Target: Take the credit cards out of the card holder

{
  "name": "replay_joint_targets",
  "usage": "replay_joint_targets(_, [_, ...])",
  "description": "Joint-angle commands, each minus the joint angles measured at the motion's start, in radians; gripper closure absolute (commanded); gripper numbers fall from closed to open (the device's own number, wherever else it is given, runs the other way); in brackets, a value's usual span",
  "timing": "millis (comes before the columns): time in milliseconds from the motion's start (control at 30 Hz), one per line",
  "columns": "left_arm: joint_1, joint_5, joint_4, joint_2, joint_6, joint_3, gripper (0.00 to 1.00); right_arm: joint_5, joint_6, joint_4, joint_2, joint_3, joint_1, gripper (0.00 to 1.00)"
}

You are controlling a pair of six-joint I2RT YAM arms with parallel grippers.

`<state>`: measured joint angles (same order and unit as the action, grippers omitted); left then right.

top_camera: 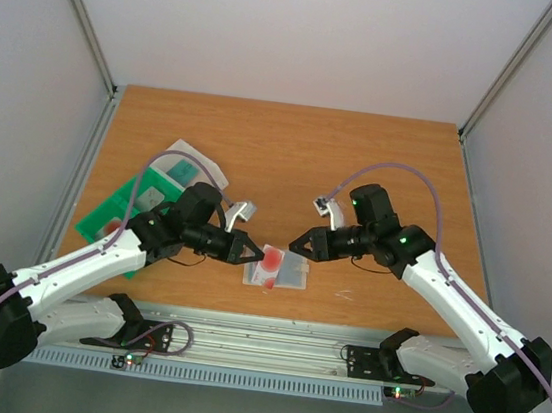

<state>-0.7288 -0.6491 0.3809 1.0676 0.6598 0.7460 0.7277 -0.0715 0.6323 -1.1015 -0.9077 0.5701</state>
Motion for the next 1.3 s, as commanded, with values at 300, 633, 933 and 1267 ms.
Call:
replay_joint_targets(300, [-0.003, -0.231, -0.114, -0.035, -0.017, -0.013, 1.00, 0.286, -0.006, -0.080, -0.080, 0.004, -0.003, 0.61])
replay_joint_targets(633, [-0.004, -0.266, -0.202, -0.041, 0.005, -0.036, 1.00, 0.344, 0.006, -0.113, -0.096, 0.028, 0.008, 0.71])
replay_joint_targets(933, [-0.004, -0.260, -0.219, -0.037, 0.019, -0.045, 1.00, 0.417, 0.035, -0.187, -0.097, 0.059, 0.008, 0.84])
replay_joint_targets(1267, [-0.001, -0.153, -0.211, -0.045, 0.026, -0.050, 0.90, 0.476, 0.140, -0.302, -0.060, 0.094, 0.008, 0.99])
